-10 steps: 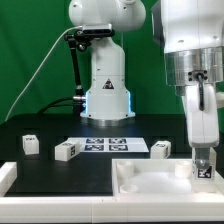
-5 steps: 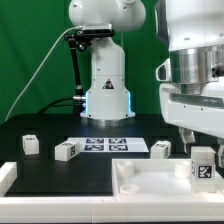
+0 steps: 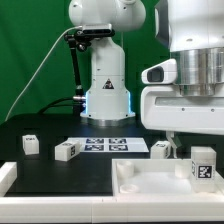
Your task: Assemble one leg
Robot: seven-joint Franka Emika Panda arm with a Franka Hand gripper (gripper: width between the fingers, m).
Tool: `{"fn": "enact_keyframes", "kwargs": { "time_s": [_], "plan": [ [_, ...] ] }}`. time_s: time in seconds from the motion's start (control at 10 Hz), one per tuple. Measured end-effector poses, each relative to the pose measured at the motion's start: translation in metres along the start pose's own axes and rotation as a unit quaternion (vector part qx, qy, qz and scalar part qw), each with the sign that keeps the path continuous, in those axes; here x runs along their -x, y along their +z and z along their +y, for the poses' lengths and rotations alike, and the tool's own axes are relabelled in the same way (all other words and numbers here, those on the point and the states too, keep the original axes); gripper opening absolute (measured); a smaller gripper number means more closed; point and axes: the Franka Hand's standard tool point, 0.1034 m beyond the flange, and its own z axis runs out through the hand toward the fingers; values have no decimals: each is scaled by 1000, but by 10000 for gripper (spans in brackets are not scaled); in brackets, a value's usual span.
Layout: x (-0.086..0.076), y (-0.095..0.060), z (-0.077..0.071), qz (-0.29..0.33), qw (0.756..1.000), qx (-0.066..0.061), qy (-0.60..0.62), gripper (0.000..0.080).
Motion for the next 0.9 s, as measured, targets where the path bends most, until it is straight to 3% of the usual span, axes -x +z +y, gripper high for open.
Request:
{"fn": "enact_keyframes", "kwargs": {
  "time_s": [0.2, 0.4, 0.7, 0.9],
  "plan": [
    [-2, 0, 2, 6, 993, 12, -117, 648],
    [-7, 0, 9, 5, 982, 13, -187, 648],
    [-9, 0, 10, 5, 982, 13, -186, 635],
    [-9, 0, 10, 5, 982, 13, -186, 286]
  ]
}}
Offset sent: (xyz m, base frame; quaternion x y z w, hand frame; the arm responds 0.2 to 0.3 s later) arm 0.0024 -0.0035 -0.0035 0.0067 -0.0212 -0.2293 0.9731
